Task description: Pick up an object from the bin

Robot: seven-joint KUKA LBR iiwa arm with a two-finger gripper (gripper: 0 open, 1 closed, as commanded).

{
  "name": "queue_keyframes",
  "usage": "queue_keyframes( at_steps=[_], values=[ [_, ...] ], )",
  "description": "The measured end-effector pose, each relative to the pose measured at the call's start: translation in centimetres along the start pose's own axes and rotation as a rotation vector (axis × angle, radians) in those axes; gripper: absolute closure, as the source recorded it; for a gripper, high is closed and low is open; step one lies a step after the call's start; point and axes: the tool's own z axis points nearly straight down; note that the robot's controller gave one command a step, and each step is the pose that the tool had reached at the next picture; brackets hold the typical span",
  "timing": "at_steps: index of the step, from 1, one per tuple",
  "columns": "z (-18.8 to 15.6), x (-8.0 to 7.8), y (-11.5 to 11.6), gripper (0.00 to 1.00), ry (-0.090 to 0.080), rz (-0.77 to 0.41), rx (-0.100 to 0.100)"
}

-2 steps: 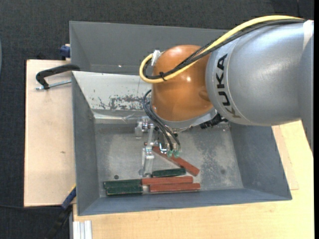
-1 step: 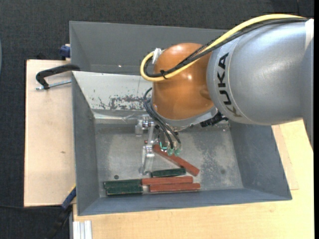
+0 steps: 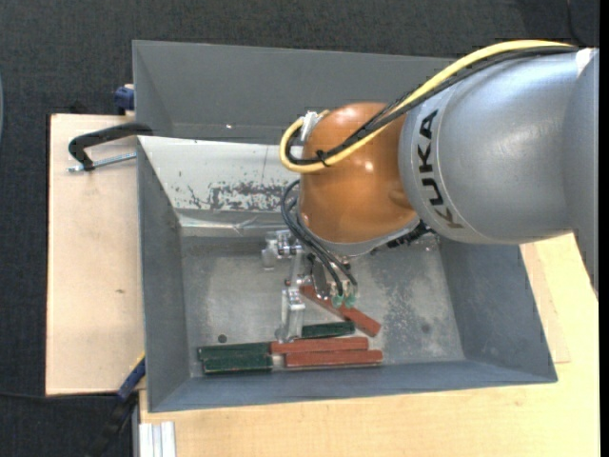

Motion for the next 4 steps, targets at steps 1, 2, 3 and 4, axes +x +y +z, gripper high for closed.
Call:
queue_keyframes(
  at_steps=[1,2,3,4],
  values=[
    [1.5,0.3,-0.9,0.00,0.003,-0.038,0.001],
    [1.6,0.3,-2.0,0.00,0.015,-0.226,0.002],
    [2.4,0.0,-3.3,0.00,0.004,-0.145,0.002],
    [6.7,0.4,-6.7,0.00,0.008,-0.229,0.002]
  ],
)
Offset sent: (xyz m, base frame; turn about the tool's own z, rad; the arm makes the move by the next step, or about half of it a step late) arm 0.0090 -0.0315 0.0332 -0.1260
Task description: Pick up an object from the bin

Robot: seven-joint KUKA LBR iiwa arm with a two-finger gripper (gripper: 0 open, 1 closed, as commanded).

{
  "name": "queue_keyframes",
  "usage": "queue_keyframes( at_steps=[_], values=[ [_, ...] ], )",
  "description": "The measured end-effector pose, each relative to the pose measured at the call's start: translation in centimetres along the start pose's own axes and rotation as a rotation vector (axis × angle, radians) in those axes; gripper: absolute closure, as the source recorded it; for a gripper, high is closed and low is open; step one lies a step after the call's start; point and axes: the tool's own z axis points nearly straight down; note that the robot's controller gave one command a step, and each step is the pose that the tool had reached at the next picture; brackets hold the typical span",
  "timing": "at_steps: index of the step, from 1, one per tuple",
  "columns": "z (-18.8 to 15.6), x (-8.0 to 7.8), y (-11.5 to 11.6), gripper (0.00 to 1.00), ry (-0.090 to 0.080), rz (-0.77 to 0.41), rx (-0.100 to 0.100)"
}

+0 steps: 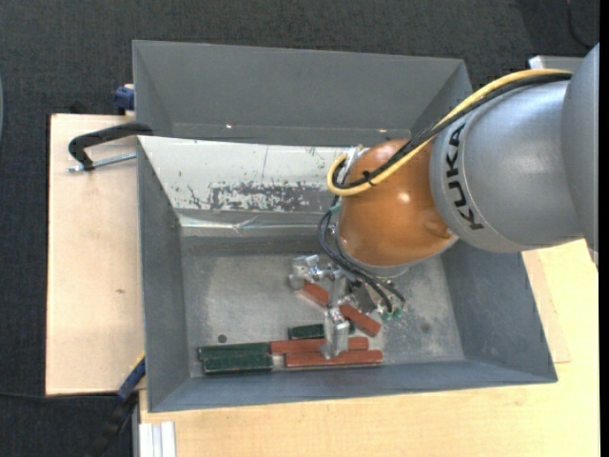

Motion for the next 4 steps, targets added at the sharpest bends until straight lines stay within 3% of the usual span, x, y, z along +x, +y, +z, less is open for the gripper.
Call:
queue_keyframes(
  at_steps=[1,2,3,4],
  values=[
    [1.7,-0.3,-0.3,0.00,0.003,-0.069,0.000],
    [3.1,3.6,-9.2,1.00,-0.010,-0.071,0.002],
    [3.1,3.6,-9.2,1.00,-0.010,-0.071,0.002],
    [3.2,3.7,-9.8,1.00,-0.014,-0.163,0.001]
  ],
)
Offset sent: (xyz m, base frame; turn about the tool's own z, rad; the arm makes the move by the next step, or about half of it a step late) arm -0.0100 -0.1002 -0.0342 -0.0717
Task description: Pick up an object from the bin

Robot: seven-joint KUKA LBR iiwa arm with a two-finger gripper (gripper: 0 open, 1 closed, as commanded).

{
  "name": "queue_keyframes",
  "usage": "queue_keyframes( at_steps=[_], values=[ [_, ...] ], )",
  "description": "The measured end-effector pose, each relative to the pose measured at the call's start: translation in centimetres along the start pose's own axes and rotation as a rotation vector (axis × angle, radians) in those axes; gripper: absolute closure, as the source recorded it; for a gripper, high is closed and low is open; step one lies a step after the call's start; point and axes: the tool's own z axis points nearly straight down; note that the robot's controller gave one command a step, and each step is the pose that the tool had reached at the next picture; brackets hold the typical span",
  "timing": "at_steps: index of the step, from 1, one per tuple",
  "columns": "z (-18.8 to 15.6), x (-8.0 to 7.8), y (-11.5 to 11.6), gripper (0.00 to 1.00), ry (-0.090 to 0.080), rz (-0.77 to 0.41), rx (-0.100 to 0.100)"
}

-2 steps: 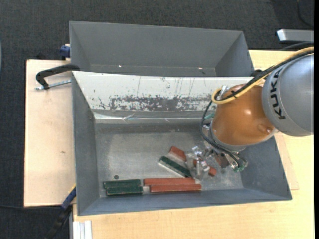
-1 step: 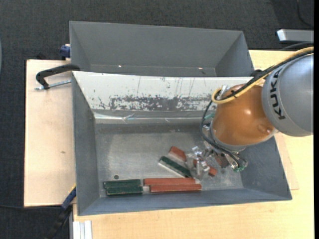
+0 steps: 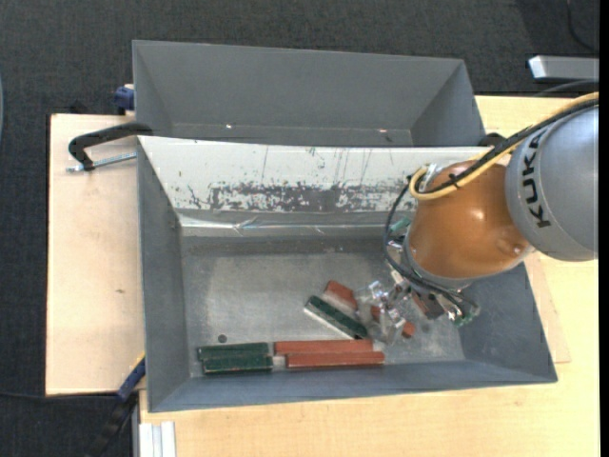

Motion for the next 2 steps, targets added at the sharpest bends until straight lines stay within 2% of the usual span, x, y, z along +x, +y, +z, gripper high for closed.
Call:
queue_keyframes(
  at_steps=[1,2],
  values=[
    [0.68,-3.06,-1.12,0.00,0.013,0.107,-0.002],
    [0.40,-3.42,-1.20,1.00,0.000,0.107,0.002]
  ],
)
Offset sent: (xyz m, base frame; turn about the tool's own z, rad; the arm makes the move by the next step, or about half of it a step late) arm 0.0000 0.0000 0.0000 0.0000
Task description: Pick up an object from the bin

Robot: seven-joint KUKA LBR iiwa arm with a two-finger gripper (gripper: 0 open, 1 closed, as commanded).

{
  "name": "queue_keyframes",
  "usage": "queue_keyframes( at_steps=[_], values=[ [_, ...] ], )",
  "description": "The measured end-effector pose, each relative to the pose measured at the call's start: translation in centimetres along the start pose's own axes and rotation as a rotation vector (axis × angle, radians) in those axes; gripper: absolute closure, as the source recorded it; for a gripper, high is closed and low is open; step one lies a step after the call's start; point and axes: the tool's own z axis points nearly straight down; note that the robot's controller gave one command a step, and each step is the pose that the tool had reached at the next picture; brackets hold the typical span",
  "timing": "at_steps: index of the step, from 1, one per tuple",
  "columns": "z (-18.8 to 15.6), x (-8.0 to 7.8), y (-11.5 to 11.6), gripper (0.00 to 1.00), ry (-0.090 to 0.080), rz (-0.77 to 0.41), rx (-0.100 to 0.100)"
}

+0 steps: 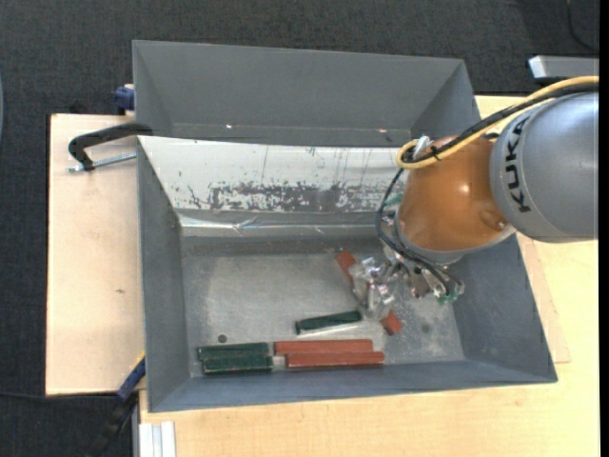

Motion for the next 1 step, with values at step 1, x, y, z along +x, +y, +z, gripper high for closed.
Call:
queue_keyframes(
  at_steps=[1],
  values=[
    [0.27,0.34,0.03,0.00,0.011,0.000,-0.002]
  ],
)
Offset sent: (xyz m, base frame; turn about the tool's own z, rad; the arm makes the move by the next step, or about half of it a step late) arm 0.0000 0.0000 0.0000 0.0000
